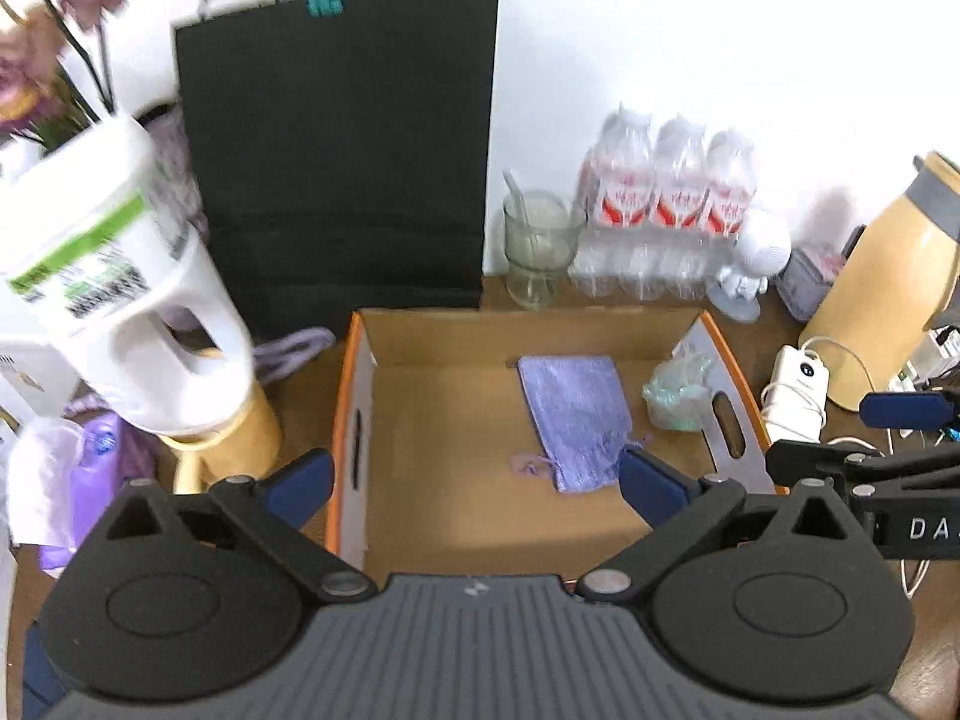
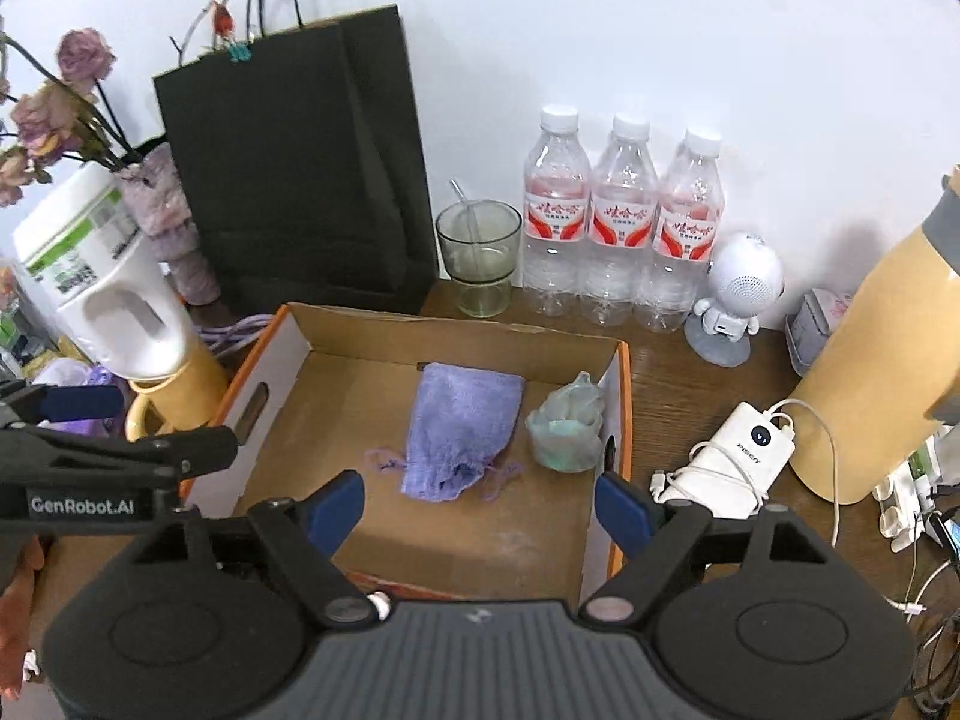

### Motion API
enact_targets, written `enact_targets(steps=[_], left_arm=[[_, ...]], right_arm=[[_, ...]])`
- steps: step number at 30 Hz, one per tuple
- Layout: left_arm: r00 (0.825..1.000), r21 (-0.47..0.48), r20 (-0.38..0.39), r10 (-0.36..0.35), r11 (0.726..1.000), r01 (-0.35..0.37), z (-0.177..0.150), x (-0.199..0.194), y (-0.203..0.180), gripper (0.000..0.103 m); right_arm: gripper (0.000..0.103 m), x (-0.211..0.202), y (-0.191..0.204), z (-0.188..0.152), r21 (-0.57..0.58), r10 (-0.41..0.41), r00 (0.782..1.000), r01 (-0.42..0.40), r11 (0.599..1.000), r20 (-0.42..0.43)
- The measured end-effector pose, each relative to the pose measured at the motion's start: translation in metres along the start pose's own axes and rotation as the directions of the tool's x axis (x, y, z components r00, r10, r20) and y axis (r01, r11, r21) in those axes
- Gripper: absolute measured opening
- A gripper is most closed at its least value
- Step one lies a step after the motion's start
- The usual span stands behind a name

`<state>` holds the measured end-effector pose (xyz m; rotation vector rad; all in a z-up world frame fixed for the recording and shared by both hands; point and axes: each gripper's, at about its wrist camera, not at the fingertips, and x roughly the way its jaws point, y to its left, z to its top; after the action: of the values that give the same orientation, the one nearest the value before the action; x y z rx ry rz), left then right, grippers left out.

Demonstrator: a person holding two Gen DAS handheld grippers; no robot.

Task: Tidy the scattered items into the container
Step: 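Move both grippers back over the desk toward the blue packet and white lid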

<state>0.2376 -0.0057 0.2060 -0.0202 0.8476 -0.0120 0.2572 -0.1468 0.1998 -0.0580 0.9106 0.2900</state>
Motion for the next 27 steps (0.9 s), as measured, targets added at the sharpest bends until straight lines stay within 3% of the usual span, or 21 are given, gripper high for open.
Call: enact_targets(steps=[6, 11, 16, 21, 24, 27], left_arm=[[0.977, 0.006, 0.211, 0.032, 0.999, -0.034, -0.038, -0.030, -0.003, 0.103], [0.969, 0.086, 0.246, 0.024, 0.995, -0.047, -0.072, -0.031, -0.004, 0.103], [0.946, 0.059, 0.325, -0.002, 0.998, -0.018, -0.133, -0.038, 0.012, 0.103], [0.950, 0.052, 0.312, -0.004, 0.999, -0.013, -0.197, -0.036, 0.022, 0.103], [0.945, 0.025, 0.327, -0.023, 1.000, 0.016, -0.229, -0.038, 0.036, 0.103], [0.954, 0.009, 0.299, -0.016, 1.000, 0.014, -0.250, -0.029, 0.053, 0.103]], right_arm=[[0.085, -0.011, 0.011, -0.021, 0.008, -0.025, 0.997, 0.025, 1.000, 0.066], [0.085, -0.004, 0.007, -0.051, 0.067, 0.014, 0.994, -0.021, 0.998, 0.112], [0.085, -0.013, 0.008, -0.107, 0.028, 0.015, 0.981, -0.021, 0.999, 0.192], [0.092, -0.029, 0.022, -0.172, -0.061, 0.075, 0.940, -0.058, 0.996, 0.332], [0.092, -0.026, 0.036, -0.204, -0.111, 0.141, 0.932, -0.109, 0.988, 0.335], [0.091, -0.021, 0.059, -0.230, -0.191, 0.184, 0.926, -0.126, 0.973, 0.330]])
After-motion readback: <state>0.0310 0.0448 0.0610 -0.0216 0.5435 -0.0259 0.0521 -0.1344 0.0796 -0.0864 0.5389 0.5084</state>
